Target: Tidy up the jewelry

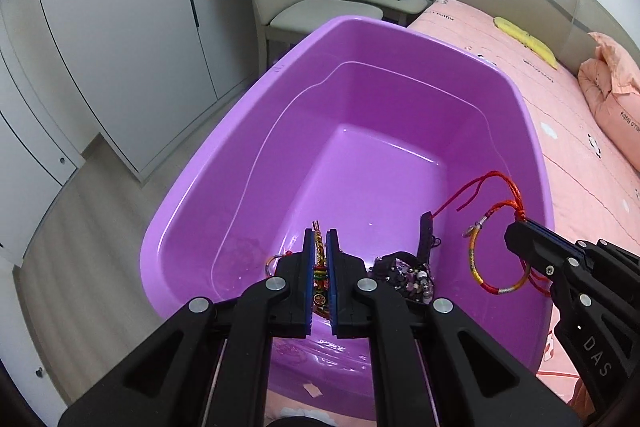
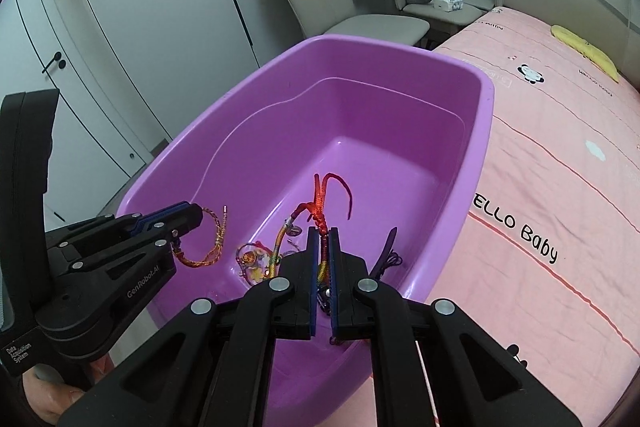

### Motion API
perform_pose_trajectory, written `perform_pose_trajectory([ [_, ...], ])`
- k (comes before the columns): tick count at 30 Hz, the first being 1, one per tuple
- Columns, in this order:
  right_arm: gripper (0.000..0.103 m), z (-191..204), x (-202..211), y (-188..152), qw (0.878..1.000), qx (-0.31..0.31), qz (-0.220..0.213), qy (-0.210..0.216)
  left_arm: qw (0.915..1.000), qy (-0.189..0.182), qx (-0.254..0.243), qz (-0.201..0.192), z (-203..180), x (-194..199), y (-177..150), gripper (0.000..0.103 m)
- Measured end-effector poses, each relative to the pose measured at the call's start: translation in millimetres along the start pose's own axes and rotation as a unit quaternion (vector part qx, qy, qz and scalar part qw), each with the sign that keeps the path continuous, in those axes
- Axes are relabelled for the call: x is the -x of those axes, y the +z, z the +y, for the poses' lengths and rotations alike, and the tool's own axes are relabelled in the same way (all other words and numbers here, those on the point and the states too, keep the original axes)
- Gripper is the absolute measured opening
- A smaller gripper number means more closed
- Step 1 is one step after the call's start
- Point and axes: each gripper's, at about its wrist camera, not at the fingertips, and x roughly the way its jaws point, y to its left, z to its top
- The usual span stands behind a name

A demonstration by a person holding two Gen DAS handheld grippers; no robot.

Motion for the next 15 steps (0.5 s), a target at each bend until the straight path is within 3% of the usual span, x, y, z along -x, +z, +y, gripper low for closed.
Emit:
perform_pose_trajectory([
  [1,0.007,0.2,-1.4,0.5,1.0,0.001,0.0,-0.002,1.0,0.003,0.0,0.002,0.4,-0.4,0.3,0.01],
  [2,0.016,0.2,-2.4,1.3,1.0,0.005,0.003,-0.006,1.0,0.004,0.001,0.003,1.9,-1.6,0.8,0.021],
  [3,0.033,-1.6,-2.0,2.3,1.0,0.008,0.001,-0.011,1.0,0.008,0.002,0.004,2.4,-2.8,2.5,0.047],
  [5,0.043,-1.6,4.4,1.0,0.999,0.016,-0.014,-0.028,0.9996,0.021,0.017,-0.008,7.4,2.9,2.7,0.09],
  [7,0.043,-2.6,9.4,-1.4,0.999,0.014,-0.02,-0.031,0.9989,0.028,0.028,-0.024,12.6,11.1,0.7,0.092],
  [15,0.045,-15.9,25.5,-11.1,0.999,-0.014,-0.022,-0.035,0.9979,0.041,0.048,-0.013,13.9,21.3,-4.2,0.095],
])
